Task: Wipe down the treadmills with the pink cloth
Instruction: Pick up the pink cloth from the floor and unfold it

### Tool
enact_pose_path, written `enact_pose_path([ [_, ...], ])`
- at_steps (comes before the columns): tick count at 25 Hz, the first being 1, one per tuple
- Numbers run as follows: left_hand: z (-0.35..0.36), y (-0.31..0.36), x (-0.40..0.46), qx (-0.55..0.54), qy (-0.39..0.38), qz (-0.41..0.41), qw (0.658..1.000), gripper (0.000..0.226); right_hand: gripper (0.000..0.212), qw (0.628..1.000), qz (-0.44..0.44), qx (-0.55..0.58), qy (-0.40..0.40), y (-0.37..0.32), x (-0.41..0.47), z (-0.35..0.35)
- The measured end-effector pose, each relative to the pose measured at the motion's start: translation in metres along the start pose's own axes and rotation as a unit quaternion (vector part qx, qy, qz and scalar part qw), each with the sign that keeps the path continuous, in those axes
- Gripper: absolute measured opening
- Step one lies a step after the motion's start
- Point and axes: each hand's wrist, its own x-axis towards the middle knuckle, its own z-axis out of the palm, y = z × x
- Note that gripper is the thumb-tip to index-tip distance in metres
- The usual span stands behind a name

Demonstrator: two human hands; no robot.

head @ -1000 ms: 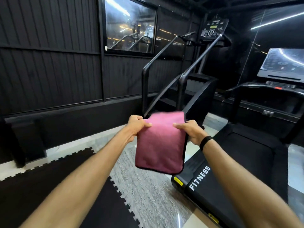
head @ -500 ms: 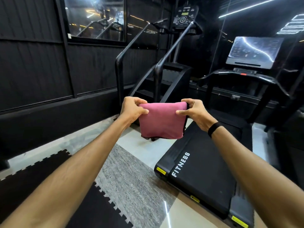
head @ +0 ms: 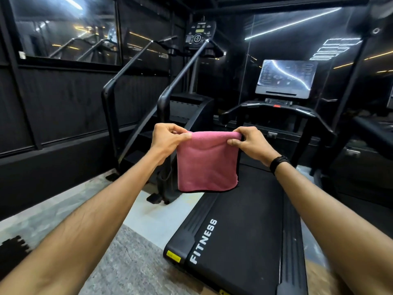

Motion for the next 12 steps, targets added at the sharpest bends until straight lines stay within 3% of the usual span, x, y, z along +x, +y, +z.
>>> enact_pose_path([
  [5, 0.067, -0.016, 0.078, -0.046, -0.002, -0.042, 0.998, 0.017, 0.011, 1.000, 0.003, 0.008, -0.004, 0.068, 0.074, -0.017],
  [12, 0.164, -0.101, 0.206, 0.044, 0.006, 0.019, 0.999, 0.020, 0.015, 0.998, 0.036, -0.045, 0.011, 0.195, 0.188, 0.036],
])
